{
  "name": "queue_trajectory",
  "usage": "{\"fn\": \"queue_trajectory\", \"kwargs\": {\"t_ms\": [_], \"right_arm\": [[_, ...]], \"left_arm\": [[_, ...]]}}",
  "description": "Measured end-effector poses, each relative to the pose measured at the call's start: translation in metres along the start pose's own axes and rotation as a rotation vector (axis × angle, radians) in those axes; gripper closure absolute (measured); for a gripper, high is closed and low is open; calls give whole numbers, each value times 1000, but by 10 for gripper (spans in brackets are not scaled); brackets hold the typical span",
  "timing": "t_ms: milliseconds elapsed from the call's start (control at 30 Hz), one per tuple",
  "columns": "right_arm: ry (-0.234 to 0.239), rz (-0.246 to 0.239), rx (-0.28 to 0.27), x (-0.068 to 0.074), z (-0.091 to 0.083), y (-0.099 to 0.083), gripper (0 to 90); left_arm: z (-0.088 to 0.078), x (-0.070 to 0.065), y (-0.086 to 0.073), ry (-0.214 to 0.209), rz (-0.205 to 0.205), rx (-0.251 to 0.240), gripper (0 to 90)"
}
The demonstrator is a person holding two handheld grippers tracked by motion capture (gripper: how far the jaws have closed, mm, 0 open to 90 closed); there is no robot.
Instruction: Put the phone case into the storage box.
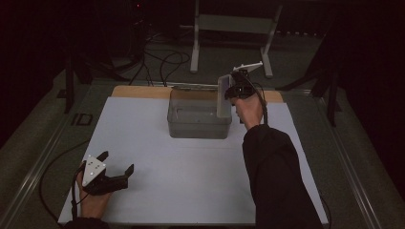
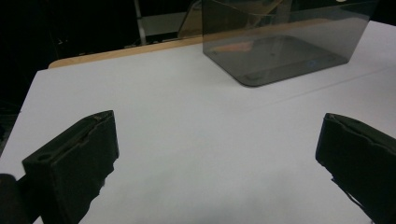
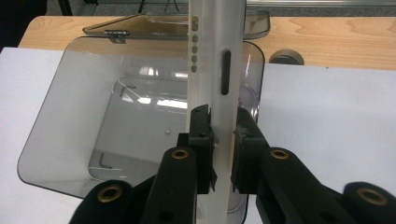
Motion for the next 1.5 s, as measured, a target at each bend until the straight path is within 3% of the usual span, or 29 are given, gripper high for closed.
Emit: {"fn": "queue_trajectory", "kwargs": {"t_ms": [1100, 1500], "right_arm": [[-35, 3, 71, -6, 28, -19, 811], [-38, 7, 70, -5, 33, -19, 808]], "left_arm": [[0, 0, 0, -1, -1, 0, 4], [0, 0, 0, -1, -1, 0, 4]]}}
Point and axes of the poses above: each handheld gripper's, and its own axes: z roughly forward along the jaws, y roughly out of its top, x roughly to its left, the point moved 7 cm from there along z, roughly forward along the jaws, and after that the axes turned 13 degrees about -z, right-handed, at the moved point
